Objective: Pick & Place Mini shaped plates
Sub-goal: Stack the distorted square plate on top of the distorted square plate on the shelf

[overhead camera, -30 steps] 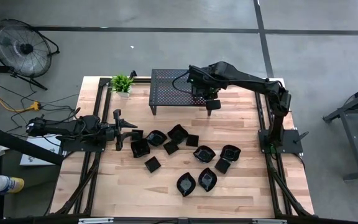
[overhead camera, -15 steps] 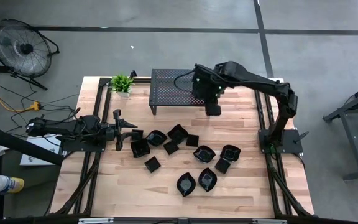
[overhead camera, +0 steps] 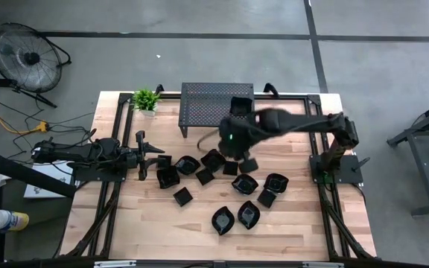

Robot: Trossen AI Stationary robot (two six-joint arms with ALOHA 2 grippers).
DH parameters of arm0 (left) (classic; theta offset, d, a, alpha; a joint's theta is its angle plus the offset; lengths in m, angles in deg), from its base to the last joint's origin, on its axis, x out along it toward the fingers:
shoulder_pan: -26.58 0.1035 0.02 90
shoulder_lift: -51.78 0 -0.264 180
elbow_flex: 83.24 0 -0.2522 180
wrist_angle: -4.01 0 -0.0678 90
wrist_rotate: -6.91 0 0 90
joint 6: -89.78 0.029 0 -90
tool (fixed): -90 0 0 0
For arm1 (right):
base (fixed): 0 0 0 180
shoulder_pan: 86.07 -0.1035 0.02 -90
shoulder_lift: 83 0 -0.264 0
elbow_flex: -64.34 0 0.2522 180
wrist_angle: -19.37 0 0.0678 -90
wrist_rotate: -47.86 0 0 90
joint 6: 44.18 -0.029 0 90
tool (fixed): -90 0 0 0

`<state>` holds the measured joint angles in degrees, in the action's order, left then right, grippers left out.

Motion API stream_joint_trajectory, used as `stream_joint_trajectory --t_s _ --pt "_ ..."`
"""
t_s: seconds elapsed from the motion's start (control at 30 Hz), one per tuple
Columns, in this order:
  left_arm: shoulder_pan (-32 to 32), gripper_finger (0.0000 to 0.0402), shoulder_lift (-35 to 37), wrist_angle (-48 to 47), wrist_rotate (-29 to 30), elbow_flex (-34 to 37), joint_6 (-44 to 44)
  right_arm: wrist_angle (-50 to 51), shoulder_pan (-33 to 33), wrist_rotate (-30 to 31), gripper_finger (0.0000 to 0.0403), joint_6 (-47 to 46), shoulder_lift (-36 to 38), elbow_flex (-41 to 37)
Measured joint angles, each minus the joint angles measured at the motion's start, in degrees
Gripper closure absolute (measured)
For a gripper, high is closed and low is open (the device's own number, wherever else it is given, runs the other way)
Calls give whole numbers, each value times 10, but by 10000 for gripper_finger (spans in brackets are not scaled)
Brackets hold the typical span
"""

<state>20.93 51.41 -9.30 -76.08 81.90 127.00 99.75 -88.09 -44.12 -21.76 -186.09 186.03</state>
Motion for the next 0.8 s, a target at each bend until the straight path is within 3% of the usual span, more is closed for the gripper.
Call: stream_joint_trajectory --t_s 0.2,0.43,0.8 --pt "0 282 0 0 0 0 0 -103 -52 9 302 42 -1 -114" --pt "0 282 0 0 0 0 0 -231 -75 133 302 82 -2 -238" --pt "0 282 0 0 0 0 0 -392 -70 135 283 139 -1 -349"
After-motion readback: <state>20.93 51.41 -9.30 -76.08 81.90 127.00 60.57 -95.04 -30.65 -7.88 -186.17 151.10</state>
